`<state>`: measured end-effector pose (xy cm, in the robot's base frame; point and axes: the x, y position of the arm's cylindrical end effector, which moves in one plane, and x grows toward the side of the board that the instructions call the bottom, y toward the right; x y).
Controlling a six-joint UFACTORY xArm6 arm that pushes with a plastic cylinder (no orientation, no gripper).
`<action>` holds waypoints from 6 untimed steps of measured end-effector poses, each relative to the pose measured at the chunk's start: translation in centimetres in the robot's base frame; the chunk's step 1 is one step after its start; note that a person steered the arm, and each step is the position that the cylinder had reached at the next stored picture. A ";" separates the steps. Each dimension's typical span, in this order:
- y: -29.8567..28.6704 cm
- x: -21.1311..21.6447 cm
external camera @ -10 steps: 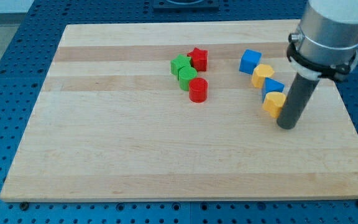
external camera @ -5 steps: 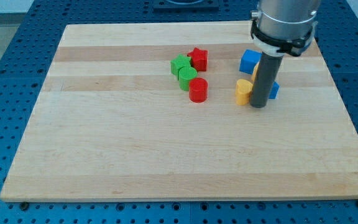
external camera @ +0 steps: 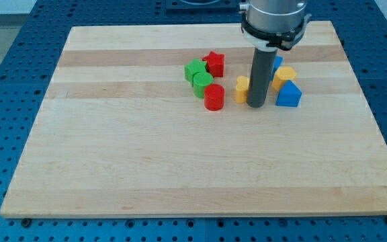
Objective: Move the yellow heart right to the red circle
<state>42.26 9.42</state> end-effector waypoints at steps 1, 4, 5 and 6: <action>0.0 -0.1; -8.5 3.3; -10.1 2.6; -9.2 1.9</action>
